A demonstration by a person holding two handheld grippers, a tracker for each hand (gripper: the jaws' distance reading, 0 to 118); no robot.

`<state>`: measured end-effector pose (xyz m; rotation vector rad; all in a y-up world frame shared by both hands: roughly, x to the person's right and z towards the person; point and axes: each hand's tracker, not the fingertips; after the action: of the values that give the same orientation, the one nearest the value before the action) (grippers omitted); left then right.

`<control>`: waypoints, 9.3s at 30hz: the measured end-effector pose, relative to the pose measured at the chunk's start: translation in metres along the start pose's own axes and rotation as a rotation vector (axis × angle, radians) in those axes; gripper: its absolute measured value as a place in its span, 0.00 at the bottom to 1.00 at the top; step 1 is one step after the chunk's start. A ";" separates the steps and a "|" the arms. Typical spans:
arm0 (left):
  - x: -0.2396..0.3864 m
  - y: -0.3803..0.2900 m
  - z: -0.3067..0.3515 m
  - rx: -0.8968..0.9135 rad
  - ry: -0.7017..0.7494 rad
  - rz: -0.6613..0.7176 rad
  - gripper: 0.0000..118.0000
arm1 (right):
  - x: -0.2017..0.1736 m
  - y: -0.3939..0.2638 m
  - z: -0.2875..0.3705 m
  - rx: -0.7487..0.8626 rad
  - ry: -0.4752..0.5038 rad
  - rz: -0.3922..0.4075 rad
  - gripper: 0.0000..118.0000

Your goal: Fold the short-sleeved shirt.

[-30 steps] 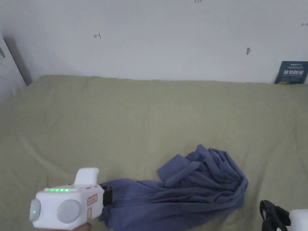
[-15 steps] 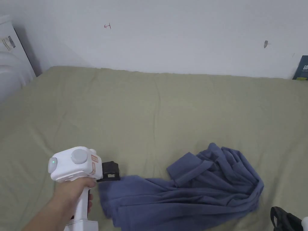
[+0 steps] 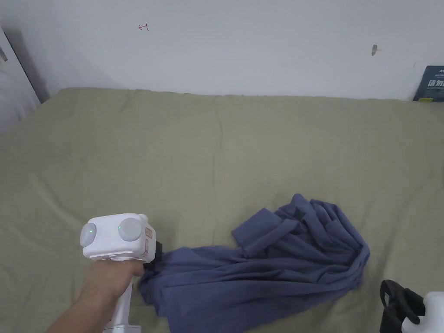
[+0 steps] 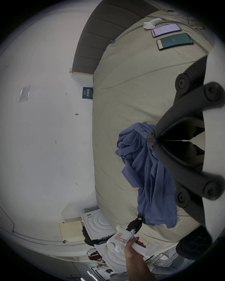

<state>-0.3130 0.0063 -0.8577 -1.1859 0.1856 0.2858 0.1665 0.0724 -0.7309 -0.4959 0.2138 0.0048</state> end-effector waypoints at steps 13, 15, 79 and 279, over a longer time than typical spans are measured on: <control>0.002 -0.012 0.056 0.281 -0.198 -0.055 0.07 | 0.066 0.064 -0.095 -0.147 -0.032 0.013 0.01; 0.002 -0.013 0.055 0.285 -0.229 -0.035 0.07 | 0.081 0.081 -0.130 -0.213 -0.012 -0.018 0.01; 0.029 0.195 0.381 0.997 -0.243 0.020 0.04 | 0.084 0.471 -0.027 0.272 0.009 -0.121 0.00; -0.058 -0.226 0.086 0.195 -0.245 -0.201 0.07 | 0.054 -0.064 0.059 -0.389 0.064 -0.096 0.03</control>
<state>-0.2970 0.0015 -0.6097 -0.9583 -0.1175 0.2282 0.2346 0.0413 -0.6605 -0.8946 0.2529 -0.0648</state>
